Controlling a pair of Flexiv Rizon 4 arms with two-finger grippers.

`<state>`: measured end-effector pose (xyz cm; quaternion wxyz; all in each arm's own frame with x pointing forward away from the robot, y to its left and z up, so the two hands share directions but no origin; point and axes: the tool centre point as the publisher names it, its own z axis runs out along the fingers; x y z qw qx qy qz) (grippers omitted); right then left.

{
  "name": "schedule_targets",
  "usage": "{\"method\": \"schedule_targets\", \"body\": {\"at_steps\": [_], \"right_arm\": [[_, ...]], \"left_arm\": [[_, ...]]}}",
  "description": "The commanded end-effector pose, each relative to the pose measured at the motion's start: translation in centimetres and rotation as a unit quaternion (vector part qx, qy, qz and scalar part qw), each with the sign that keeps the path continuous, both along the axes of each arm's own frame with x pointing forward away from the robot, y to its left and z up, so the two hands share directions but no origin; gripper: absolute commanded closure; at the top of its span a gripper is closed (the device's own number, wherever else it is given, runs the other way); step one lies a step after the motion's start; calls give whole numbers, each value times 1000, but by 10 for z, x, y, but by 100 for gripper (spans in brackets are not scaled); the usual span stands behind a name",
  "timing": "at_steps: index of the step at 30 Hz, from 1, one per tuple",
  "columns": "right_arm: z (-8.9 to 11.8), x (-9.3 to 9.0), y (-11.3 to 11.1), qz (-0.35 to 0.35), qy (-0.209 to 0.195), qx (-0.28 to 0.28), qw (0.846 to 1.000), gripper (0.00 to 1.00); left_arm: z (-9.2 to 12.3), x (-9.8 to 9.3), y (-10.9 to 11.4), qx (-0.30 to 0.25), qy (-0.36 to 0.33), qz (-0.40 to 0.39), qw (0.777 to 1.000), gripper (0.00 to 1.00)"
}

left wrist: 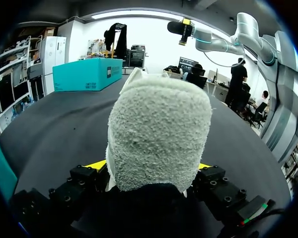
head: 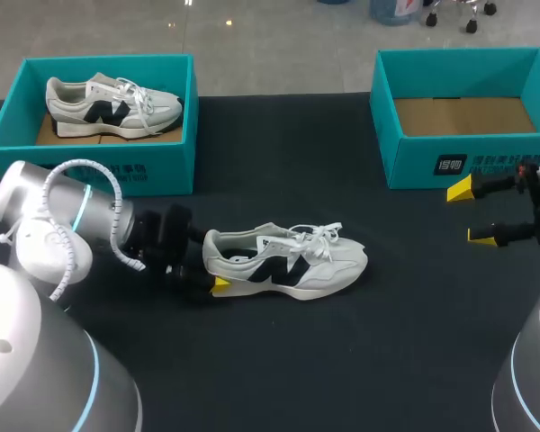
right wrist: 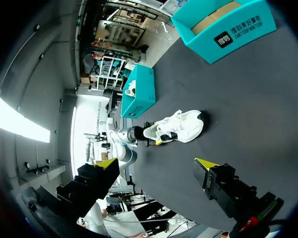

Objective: Take the shoe out of the shoebox, open the shoe tongue, remove and reinsert the insole, then place the shoe into the shoebox

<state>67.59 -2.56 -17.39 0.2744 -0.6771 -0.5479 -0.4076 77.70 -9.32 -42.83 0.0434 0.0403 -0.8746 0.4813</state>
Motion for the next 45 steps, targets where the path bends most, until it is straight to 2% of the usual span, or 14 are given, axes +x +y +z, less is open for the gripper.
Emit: {"method": "schedule_targets", "body": {"at_steps": [1, 24, 26, 31, 38, 45], "right_arm": [[0, -1, 1, -1, 0, -2, 1000, 0], [0, -1, 1, -1, 0, -2, 1000, 0], [11, 15, 14, -3, 3, -63, 998, 0], [26, 32, 46, -28, -9, -128, 991, 0], [33, 31, 88, -57, -42, -179, 981, 0], [29, 20, 120, -50, -51, -276, 959, 0]], "left_arm": [[-2, 7, 0, 5, 1, -6, 1000, 100], [-2, 9, 7, 9, 9, -10, 1000, 100], [-2, 9, 7, 9, 9, -10, 1000, 100], [-2, 9, 7, 9, 9, -10, 1000, 100], [-2, 9, 7, 9, 9, -10, 1000, 100], [-2, 9, 7, 9, 9, -10, 1000, 100]]}}
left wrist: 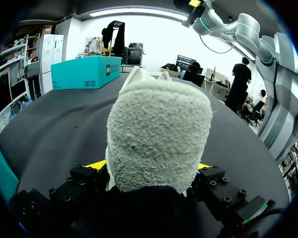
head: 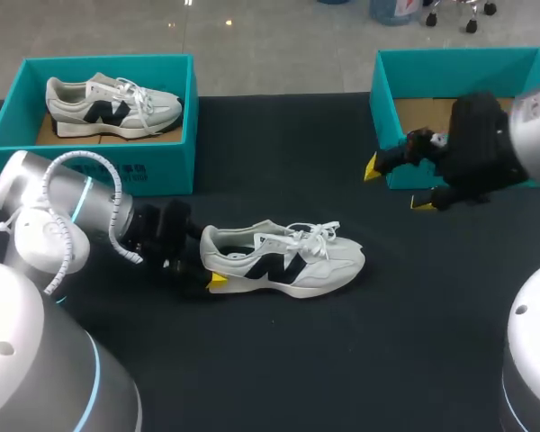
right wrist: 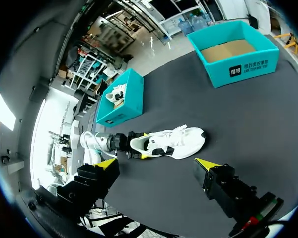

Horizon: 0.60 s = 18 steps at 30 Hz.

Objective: Take the shoe out of the shoebox, open the shoe tongue, remove and reinsert the insole, then place the shoe into the shoebox

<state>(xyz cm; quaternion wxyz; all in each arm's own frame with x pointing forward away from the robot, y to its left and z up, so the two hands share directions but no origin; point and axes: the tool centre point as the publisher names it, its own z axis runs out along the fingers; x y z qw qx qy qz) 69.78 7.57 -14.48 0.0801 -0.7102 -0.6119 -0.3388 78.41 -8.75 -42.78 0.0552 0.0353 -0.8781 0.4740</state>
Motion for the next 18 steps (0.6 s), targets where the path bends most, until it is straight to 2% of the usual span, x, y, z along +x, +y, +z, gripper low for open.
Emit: {"method": "schedule_targets", "body": {"at_steps": [1, 3, 17, 18], "right_arm": [[-1, -2, 21, -25, 18, -85, 996, 0], [-3, -4, 23, -28, 45, -111, 992, 0], [-3, -4, 23, -28, 45, -111, 992, 0], [-6, -1, 30, -33, 52, -133, 989, 0]], "left_arm": [[-2, 2, 1, 2, 1, 0, 1000, 100], [-2, 2, 1, 2, 1, 0, 1000, 100], [-2, 2, 1, 2, 1, 0, 1000, 100], [-2, 2, 1, 2, 1, 0, 1000, 100]]}}
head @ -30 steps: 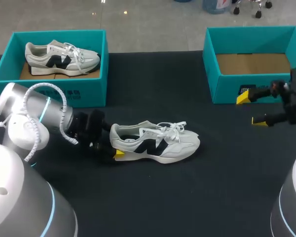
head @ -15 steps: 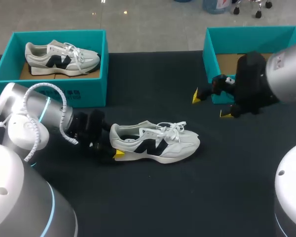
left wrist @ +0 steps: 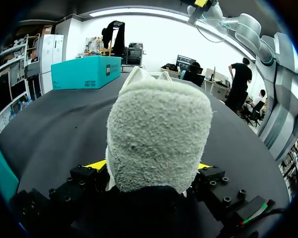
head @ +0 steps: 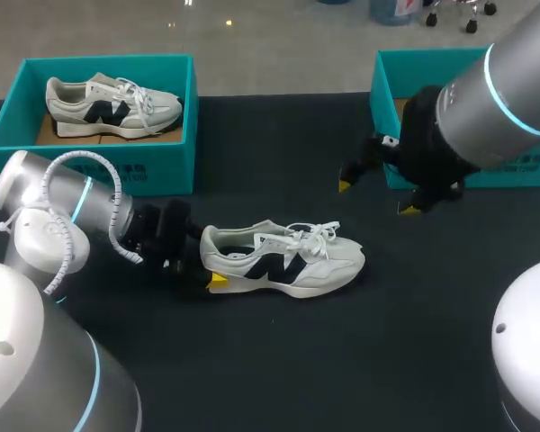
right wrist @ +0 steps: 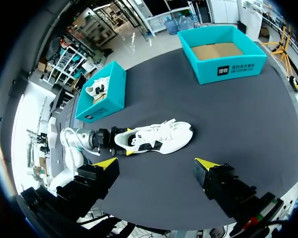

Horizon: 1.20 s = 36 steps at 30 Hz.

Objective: Take the shoe out of the shoebox, open the shoe tongue, remove and reinsert the insole, then place the shoe into the shoebox

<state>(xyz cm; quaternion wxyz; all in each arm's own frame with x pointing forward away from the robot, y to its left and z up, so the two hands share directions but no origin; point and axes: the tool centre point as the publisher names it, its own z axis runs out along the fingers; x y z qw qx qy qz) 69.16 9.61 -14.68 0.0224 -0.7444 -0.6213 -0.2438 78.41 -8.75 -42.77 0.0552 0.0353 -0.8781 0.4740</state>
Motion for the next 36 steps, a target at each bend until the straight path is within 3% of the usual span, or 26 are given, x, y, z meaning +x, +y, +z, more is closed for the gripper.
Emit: {"method": "schedule_targets", "body": {"at_steps": [1, 2, 8, 13, 20, 28, 36], "right_arm": [[-7, 9, 17, -14, 15, -69, 997, 0], [-9, 12, 27, -14, 15, -111, 994, 0], [-21, 32, 64, -17, -13, -166, 986, 0], [-24, 42, 83, -11, -21, -186, 982, 0], [-36, 51, 115, 18, 0, -223, 975, 0], [-64, 51, 151, 46, 8, -222, 974, 0], [-94, 50, 169, 58, 23, -229, 971, 0]], "left_arm": [[-2, 2, 1, 2, 1, 0, 1000, 100], [-2, 2, 1, 2, 1, 0, 1000, 100], [-2, 2, 1, 2, 1, 0, 1000, 100], [-2, 2, 1, 2, 1, 0, 1000, 100], [-2, 2, 1, 2, 1, 0, 1000, 100], [-2, 2, 1, 2, 1, 0, 1000, 100], [-2, 2, 1, 2, 1, 0, 1000, 100]]}}
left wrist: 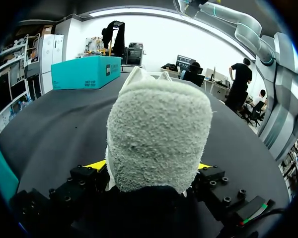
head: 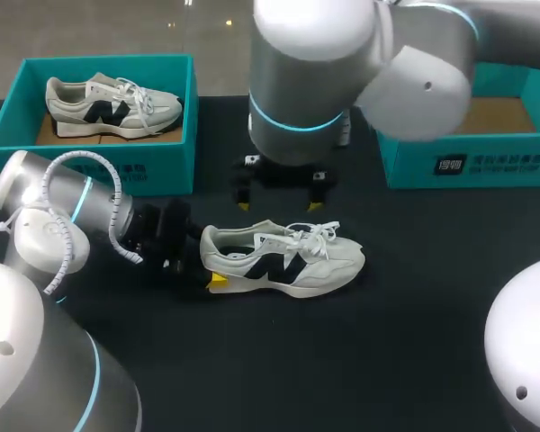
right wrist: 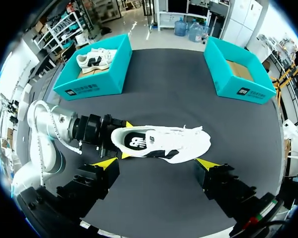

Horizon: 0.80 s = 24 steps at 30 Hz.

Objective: Take the shoe out of the shoebox, open the shoe tongue, remove and reinsert the insole, then place the shoe into the shoebox

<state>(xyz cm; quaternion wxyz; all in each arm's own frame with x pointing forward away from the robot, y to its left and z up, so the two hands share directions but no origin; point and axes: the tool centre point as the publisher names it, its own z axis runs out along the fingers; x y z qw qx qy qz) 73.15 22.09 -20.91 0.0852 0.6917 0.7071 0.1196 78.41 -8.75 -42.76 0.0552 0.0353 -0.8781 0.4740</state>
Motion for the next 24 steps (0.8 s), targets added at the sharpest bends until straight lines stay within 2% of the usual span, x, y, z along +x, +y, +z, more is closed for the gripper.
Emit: {"method": "schedule_targets", "body": {"at_steps": [1, 6, 11, 24], "right_arm": [[-34, 9, 45, -16, 8, -53, 998, 0], [-49, 3, 47, -18, 21, -51, 998, 0], [-64, -3, 49, -27, 29, -82, 996, 0], [-64, -3, 49, -27, 29, -82, 996, 0]], "left_arm": [[-2, 2, 1, 2, 1, 0, 1000, 100], [-2, 2, 1, 2, 1, 0, 1000, 100], [-2, 2, 1, 2, 1, 0, 1000, 100], [-2, 2, 1, 2, 1, 0, 1000, 100]]}}
